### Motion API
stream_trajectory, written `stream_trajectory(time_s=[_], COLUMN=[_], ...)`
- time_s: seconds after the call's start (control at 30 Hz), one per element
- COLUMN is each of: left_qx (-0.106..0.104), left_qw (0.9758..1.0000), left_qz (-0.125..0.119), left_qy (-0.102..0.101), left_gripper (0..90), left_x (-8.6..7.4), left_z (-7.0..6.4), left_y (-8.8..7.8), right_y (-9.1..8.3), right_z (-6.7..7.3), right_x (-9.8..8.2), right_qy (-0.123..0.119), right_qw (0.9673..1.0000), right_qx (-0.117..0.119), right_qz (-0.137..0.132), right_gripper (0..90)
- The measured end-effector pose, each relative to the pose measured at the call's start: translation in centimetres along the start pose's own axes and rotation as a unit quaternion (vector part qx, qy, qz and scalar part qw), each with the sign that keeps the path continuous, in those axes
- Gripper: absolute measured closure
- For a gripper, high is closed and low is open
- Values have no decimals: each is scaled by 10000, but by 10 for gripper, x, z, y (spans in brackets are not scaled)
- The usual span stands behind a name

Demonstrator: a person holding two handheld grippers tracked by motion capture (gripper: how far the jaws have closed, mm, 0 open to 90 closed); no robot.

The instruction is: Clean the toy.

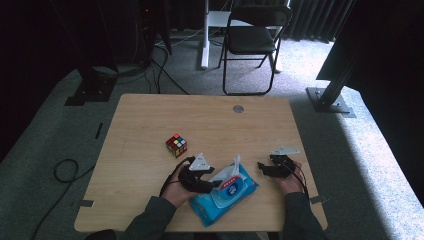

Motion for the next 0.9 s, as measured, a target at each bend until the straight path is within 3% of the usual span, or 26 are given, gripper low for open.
stream_trajectory(time_s=[0.13,0.37,0.6,0.9], left_qx=[-55,-34,-61,128], left_qw=[9999,9991,9984,9981], left_qz=[87,98,-40,-112], left_qy=[9,415,554,594], left_gripper=[499,714,886,900], left_x=[-2,0,3,5], left_z=[-3,-14,-19,-15], left_y=[5,3,-1,-6], right_y=[0,0,0,0], right_z=[0,0,0,0], right_x=[0,0,0,-1], right_qy=[-3,-6,-8,-15], right_qw=[10000,10000,10000,10000], right_qx=[3,10,12,14], right_qz=[-3,-20,-23,-31], right_gripper=[326,321,321,320])
Point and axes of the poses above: each handheld gripper's, and its own axes: y roughly forward along the jaws, x roughly out of its top, z roughly to its left, the point moved 4 cm from there along y, roughly forward along the jaws, and after that the axes turned 1 degree about -y, right-handed, at the moved point
